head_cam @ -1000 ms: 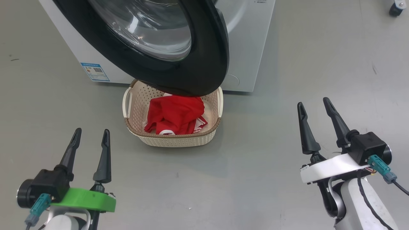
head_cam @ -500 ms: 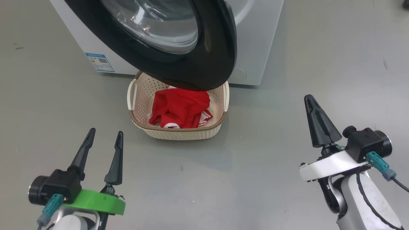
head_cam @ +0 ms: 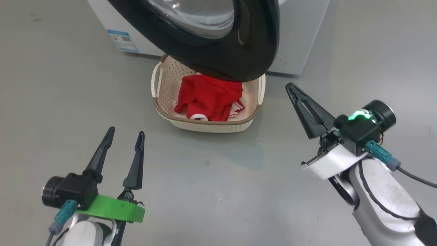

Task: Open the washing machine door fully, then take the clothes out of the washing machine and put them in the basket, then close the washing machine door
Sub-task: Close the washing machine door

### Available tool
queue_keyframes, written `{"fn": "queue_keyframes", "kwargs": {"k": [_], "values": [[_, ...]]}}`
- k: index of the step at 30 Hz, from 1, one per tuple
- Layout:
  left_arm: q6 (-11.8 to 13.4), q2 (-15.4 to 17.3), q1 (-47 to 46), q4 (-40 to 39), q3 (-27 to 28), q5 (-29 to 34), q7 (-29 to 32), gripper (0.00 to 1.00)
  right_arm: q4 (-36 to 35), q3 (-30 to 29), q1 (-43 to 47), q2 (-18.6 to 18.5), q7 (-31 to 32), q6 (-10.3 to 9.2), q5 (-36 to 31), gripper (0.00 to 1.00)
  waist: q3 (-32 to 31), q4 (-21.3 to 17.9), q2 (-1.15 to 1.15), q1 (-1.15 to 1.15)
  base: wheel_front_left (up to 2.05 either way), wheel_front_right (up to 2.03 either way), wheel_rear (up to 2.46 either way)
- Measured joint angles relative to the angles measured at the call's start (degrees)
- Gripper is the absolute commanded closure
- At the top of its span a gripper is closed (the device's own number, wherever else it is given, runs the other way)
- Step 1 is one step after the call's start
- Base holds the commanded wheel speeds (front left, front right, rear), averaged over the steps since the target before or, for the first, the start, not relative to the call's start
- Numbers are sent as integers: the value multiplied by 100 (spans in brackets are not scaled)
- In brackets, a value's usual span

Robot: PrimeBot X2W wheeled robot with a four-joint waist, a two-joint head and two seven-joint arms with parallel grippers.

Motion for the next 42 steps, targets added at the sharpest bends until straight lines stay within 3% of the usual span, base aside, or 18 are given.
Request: {"fn": "queue_keyframes", "kwargs": {"k": [18,42], "values": [[-70,-182,-524,-102,-99,-2,-1,0,286,476,-1535,-508,348,0,80,100,836,677,0,0,0,0,0],[-97,-292,-842,-78,-198,-332,-2,0,909,191,-2429,-802,359,48,405,100,1468,1178,0,0,0,0,0]]}}
